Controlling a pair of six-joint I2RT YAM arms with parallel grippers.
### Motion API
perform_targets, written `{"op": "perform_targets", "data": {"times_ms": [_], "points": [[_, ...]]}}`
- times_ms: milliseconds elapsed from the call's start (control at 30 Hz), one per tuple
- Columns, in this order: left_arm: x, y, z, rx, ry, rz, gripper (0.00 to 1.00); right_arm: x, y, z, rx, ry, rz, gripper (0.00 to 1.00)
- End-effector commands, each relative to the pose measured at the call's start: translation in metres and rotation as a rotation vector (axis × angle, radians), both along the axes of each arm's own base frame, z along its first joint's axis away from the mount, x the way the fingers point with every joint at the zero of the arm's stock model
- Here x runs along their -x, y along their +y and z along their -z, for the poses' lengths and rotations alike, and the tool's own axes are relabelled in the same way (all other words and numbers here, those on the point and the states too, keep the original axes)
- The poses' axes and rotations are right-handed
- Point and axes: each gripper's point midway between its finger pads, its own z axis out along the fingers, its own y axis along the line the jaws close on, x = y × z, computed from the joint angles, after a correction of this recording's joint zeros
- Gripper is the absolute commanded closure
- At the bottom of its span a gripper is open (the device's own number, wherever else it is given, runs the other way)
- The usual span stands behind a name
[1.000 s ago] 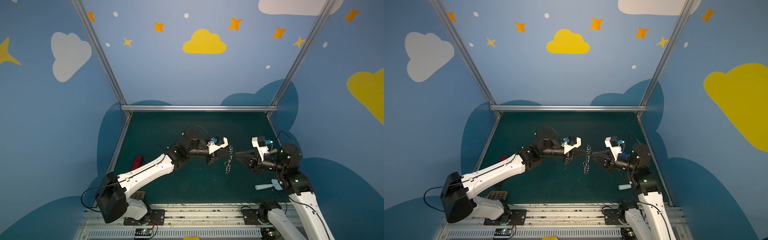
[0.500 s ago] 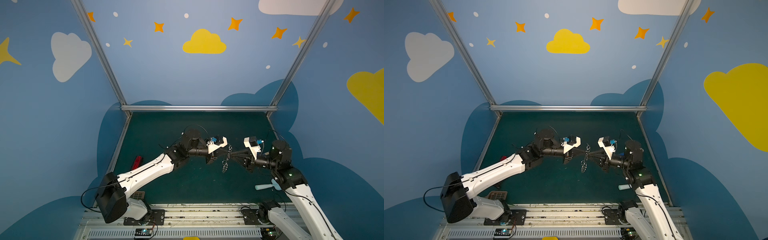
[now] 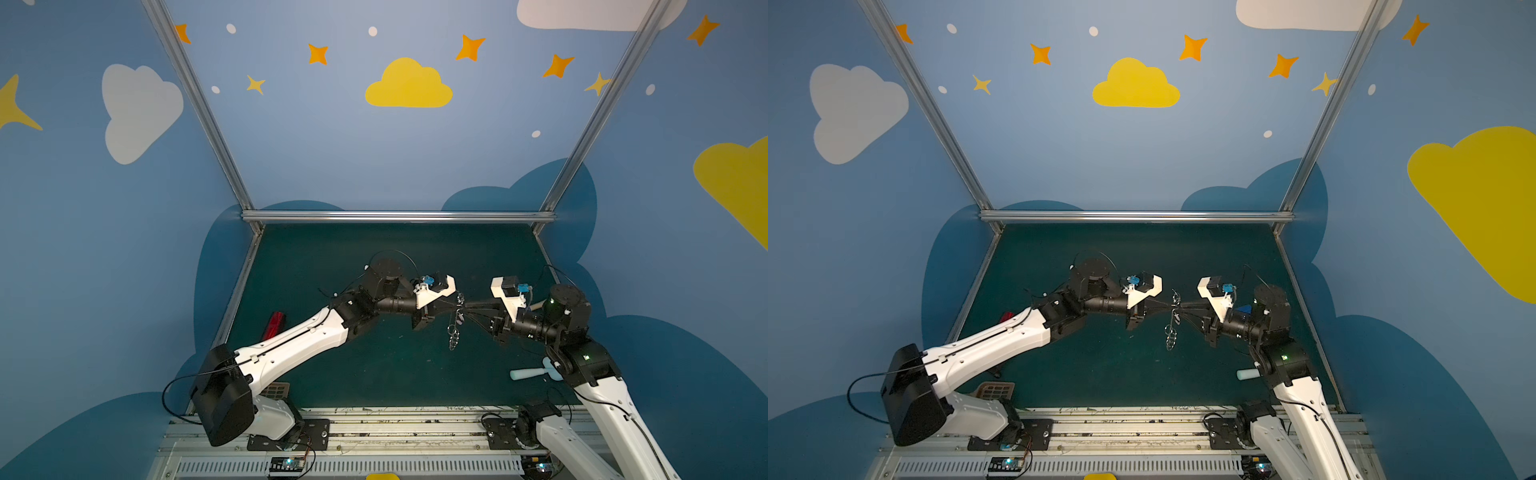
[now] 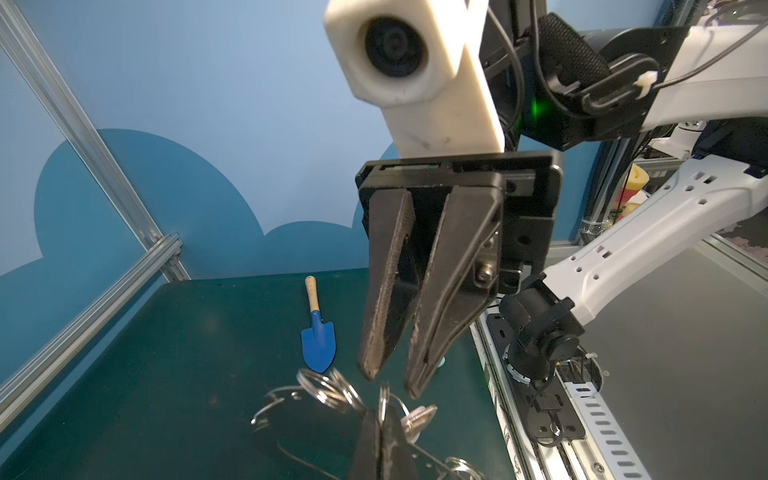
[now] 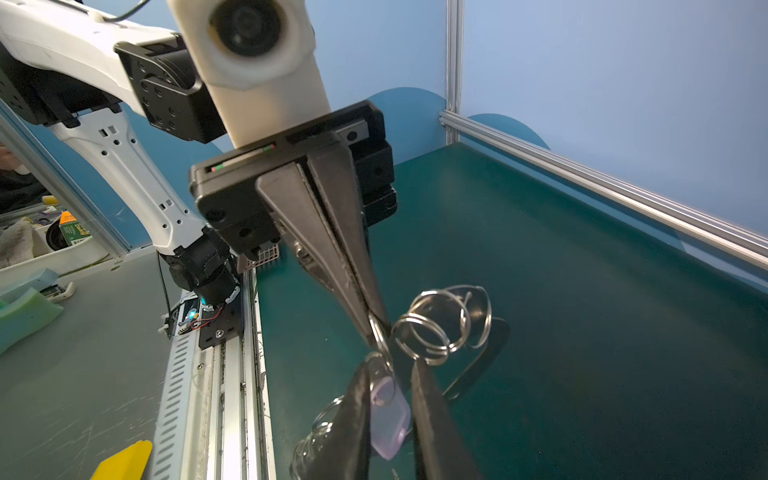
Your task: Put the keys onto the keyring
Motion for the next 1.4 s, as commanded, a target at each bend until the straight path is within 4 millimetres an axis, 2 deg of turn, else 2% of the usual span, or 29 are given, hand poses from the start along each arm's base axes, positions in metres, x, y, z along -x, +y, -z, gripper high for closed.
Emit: {"op": "perform_targets", "data": {"times_ms": [0, 133, 300, 400, 533, 633, 700, 1000, 1367], "points": [[0.001, -0.004, -0.02, 0.04, -0.03, 0.023, 0.96, 0.005, 0.005, -0.011, -0.024, -0.009, -0.052, 0.81], [0.001, -0.004, -0.019, 0.039, -0.029, 0.026, 0.96, 0.005, 0.007, -0.012, -0.031, 0.0, -0.072, 0.82], [0.0, -0.004, -0.017, 0.03, -0.026, 0.022, 0.96, 0.007, 0.009, -0.015, -0.035, -0.006, -0.088, 0.96], [0.0, -0.003, -0.014, 0.012, -0.026, 0.017, 0.96, 0.009, 0.007, -0.016, -0.03, -0.018, -0.081, 1.0], [0.0, -0.002, -0.005, -0.035, -0.03, 0.021, 0.94, 0.011, 0.006, -0.015, -0.018, -0.012, -0.081, 1.0], [0.0, -0.001, 0.002, -0.079, -0.039, 0.026, 0.8, 0.013, 0.005, -0.011, 0.013, 0.013, -0.082, 1.0], [0.0, 0.001, 0.006, -0.113, -0.052, 0.026, 0.75, 0.015, 0.004, -0.008, 0.043, 0.035, -0.087, 1.0], [-0.003, 0.005, 0.015, -0.234, -0.134, 0.042, 0.74, 0.017, -0.002, 0.007, 0.186, 0.15, -0.09, 1.0], [0.002, -0.004, 0.02, -0.285, -0.173, 0.085, 0.77, 0.015, 0.001, 0.017, 0.271, 0.211, -0.101, 1.0]]}}
